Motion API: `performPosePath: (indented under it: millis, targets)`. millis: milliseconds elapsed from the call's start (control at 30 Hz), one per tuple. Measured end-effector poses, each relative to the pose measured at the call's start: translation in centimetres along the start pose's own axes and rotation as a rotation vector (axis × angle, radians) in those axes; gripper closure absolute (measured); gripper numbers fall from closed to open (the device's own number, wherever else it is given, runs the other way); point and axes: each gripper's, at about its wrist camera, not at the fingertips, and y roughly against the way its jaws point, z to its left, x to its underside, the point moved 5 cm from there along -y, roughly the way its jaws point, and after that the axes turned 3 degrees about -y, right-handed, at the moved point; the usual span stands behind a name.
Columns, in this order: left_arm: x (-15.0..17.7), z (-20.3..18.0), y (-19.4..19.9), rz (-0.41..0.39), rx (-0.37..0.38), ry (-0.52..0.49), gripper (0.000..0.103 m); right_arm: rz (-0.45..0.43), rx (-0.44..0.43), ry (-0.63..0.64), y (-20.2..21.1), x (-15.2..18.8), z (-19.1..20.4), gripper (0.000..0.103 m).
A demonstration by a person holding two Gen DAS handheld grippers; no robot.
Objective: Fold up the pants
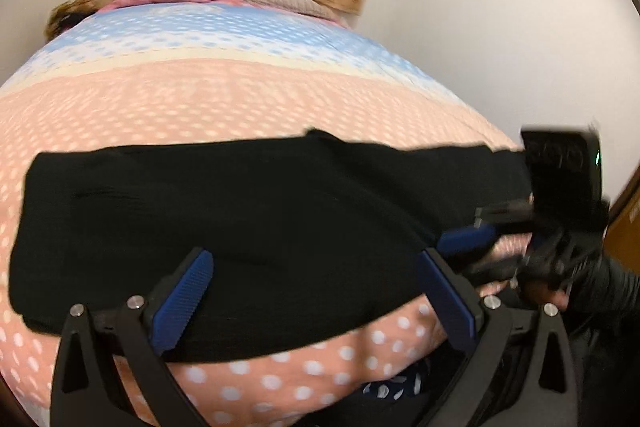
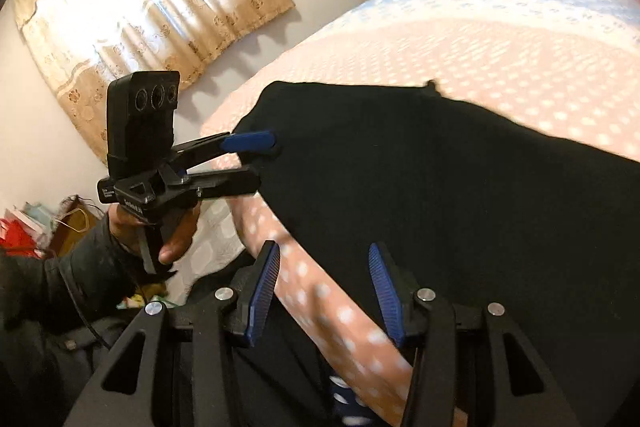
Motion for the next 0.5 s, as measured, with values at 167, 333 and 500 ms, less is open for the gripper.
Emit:
performPosePath:
  millis: [167,333,500]
  targets:
    - [-0.2,0.4,-0.1,-0.003,0.019,0.057,0.000,0.062,0.043,0.062,-2.2,1.7,1.3,0.054]
    - [-0.5,-1.2,-1.6,0.007,0.008,0.046,0.000,-0.073,0.139,-0.037,3.4,1.5,-2.4,0.054]
    - [-0.7,-4.2,-3.7,0.046,0.018,-0.007,0.000,-0.258,0.328,-0.232,12.1,2.8,-9.1,0.054]
